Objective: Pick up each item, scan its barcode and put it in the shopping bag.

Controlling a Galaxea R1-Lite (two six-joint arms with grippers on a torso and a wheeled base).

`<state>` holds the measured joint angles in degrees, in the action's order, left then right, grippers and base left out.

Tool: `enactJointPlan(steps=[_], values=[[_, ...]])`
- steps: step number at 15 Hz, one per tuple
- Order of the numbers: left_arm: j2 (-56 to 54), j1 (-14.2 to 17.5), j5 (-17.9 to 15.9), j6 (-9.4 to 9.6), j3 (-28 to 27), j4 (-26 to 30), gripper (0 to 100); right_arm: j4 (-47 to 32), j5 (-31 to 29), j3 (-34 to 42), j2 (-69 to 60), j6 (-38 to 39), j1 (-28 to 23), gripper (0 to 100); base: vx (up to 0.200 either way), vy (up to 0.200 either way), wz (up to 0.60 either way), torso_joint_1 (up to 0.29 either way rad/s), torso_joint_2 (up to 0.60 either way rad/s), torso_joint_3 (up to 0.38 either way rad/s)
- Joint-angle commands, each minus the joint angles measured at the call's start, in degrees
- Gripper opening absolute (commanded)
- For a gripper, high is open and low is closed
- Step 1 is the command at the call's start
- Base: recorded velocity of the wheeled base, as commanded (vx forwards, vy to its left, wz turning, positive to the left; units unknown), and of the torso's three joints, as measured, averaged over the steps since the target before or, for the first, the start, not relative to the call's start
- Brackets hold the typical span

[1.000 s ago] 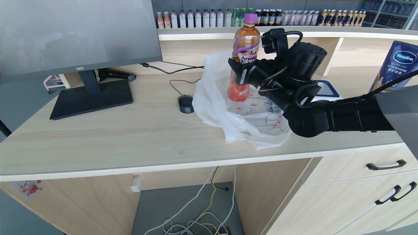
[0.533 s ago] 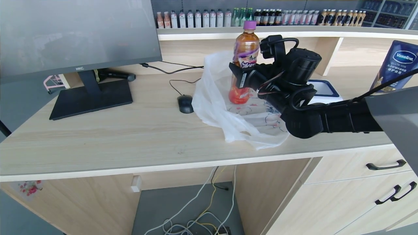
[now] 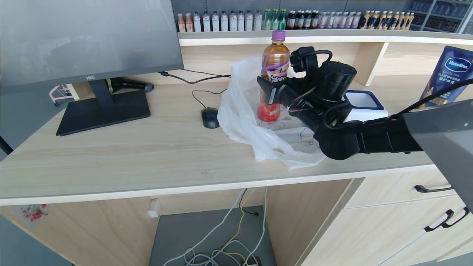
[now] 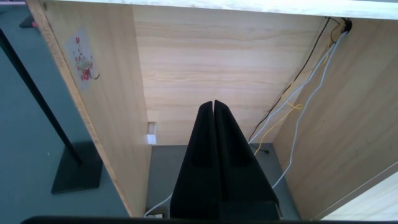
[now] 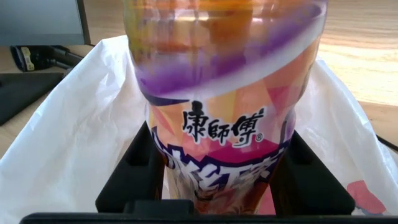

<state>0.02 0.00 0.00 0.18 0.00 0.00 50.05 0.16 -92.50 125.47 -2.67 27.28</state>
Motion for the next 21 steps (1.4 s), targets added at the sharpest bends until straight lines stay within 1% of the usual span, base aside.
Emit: enactJointPlan(steps=[1,15,16,21], values=[[-0.02,0.00,0.00,-0.01,0.00,0.00,0,-0.13,0.11,0.13,0.22,0.03,0.05,0,0.000,0.000,0.00,0.000,0.00,0.000],[-0.02,0.00,0.00,-0.01,0.00,0.00,0,-0.22,0.02,1.45,0.92,1.09,0.05,0,0.000,0.000,0.00,0.000,0.00,0.000],[-0.02,0.00,0.00,-0.01,0.00,0.00,0,-0.22,0.02,1.54,0.83,1.09,0.05,100,0.000,0.000,0.00,0.000,0.00,0.000],[-0.02,0.00,0.00,-0.01,0.00,0.00,0,0.92,-0.25,1.62,0.75,2.58,0.14,100,0.000,0.000,0.00,0.000,0.00,0.000]])
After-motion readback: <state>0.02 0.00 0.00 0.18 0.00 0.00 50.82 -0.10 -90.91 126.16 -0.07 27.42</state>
